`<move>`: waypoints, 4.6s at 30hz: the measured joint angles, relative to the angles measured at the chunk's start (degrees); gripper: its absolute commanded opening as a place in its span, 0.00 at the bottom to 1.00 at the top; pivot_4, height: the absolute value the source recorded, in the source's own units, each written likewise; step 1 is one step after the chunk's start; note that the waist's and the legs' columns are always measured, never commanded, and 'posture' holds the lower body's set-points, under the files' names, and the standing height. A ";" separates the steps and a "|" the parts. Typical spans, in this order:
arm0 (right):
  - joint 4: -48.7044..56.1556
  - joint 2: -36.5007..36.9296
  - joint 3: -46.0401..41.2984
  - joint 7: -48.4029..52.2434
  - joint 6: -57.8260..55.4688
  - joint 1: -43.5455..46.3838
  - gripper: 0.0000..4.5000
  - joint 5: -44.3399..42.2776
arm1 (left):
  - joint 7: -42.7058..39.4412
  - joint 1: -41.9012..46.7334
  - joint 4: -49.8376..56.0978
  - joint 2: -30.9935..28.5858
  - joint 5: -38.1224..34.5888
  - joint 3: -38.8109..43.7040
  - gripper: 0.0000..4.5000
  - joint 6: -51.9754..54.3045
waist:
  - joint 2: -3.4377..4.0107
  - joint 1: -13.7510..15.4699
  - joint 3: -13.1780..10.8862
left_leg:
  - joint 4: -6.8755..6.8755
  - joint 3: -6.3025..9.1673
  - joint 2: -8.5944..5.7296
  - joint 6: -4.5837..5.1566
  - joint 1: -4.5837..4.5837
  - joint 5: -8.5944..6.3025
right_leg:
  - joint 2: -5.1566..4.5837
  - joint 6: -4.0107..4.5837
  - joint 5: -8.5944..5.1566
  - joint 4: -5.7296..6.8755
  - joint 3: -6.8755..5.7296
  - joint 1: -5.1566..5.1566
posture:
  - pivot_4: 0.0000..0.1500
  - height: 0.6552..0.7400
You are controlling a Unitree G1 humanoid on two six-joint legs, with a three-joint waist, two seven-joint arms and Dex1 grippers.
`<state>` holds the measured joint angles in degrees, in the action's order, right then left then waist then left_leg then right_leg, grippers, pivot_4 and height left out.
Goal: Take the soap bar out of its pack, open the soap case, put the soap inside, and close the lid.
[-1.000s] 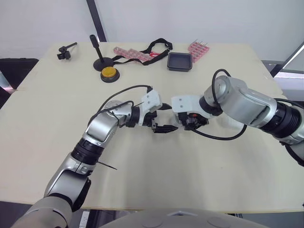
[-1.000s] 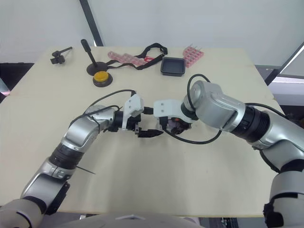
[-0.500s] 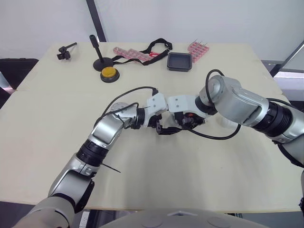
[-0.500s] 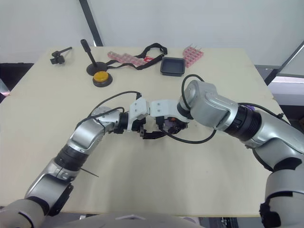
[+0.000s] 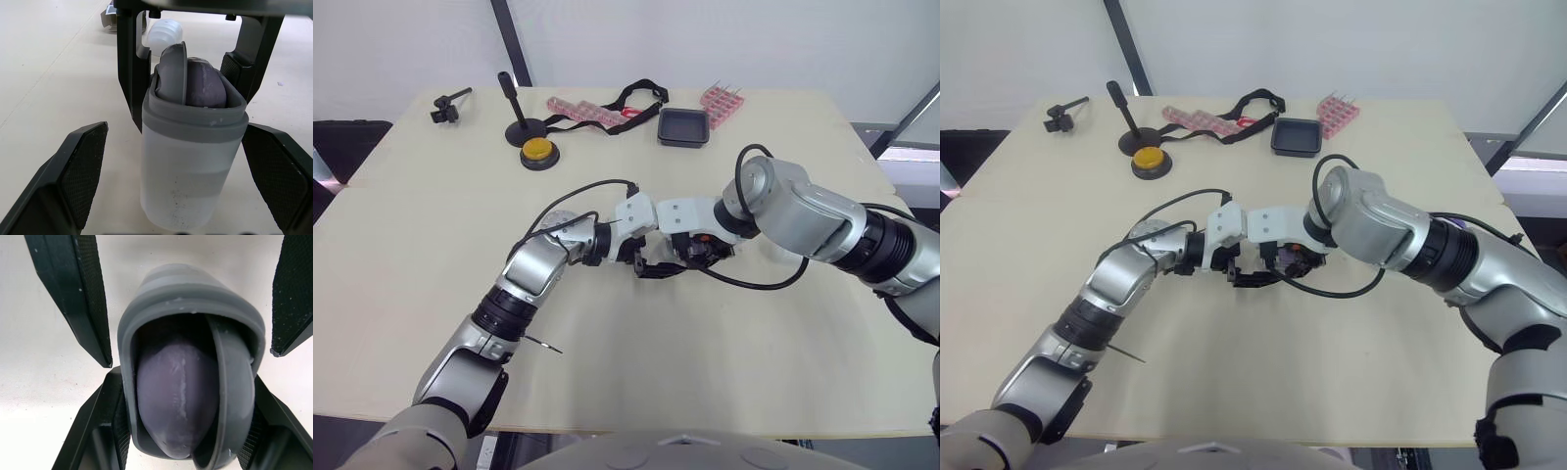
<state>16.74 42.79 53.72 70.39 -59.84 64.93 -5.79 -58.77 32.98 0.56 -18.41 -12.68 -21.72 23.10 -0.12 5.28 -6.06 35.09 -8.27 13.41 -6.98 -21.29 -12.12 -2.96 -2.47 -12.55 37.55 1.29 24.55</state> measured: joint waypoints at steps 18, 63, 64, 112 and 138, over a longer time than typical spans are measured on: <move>-0.15 -0.10 0.00 0.07 0.22 -0.21 0.48 1.36 | 0.10 0.26 -0.98 0.62 1.08 -0.04 0.75 -1.22 | 0.00 0.04 0.00 | 0.06 0.00 0.00 0.01 0.00 0.00 | 0.00 0.00 0.00 0.05 0.01 0.00 | 1.00 0.87; -1.42 -1.63 -5.74 0.73 0.12 -5.73 0.99 0.67 | -2.27 -4.39 -2.98 0.63 0.08 0.95 0.43 -7.88 | -0.02 0.47 0.01 | 0.25 0.01 0.03 0.04 -0.02 0.00 | -0.01 0.01 0.00 0.17 0.02 0.00 | 1.00 0.87; -1.43 -1.26 -6.47 0.75 0.47 -6.60 0.99 0.54 | -2.59 -4.78 -3.02 0.35 -0.14 1.16 0.43 -8.57 | -0.02 0.51 0.01 | 0.25 0.01 0.03 0.04 -0.02 0.00 | -0.01 0.01 0.00 0.16 0.02 0.00 | 1.00 0.87; 0.99 -6.91 -45.30 -6.52 31.30 -47.69 0.99 -19.91 | -12.44 -19.00 -7.51 -3.82 -8.60 11.02 0.43 -27.30 | -0.03 -0.77 0.06 | 0.50 0.00 0.04 0.58 -0.04 -0.29 | -0.32 0.25 -0.15 0.06 0.01 0.06 | 1.00 0.87; -11.29 -11.47 -87.43 -14.14 56.30 -90.22 0.99 -23.38 | -11.91 -20.34 -7.13 -4.12 -7.85 11.01 0.43 -30.86 | 0.18 -1.00 0.24 | 0.49 -0.08 -0.04 0.82 -0.07 -0.44 | -0.49 0.32 -0.20 -0.27 0.00 0.00 | 1.00 0.87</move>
<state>5.45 31.32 -33.70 56.25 -3.53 -25.30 -29.17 -70.68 12.64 -6.58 -22.53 -20.53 -10.71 -7.76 0.06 4.28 -5.81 35.58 -8.35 13.37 -6.16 -21.36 -12.56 -3.44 -2.15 -12.75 37.27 1.29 24.54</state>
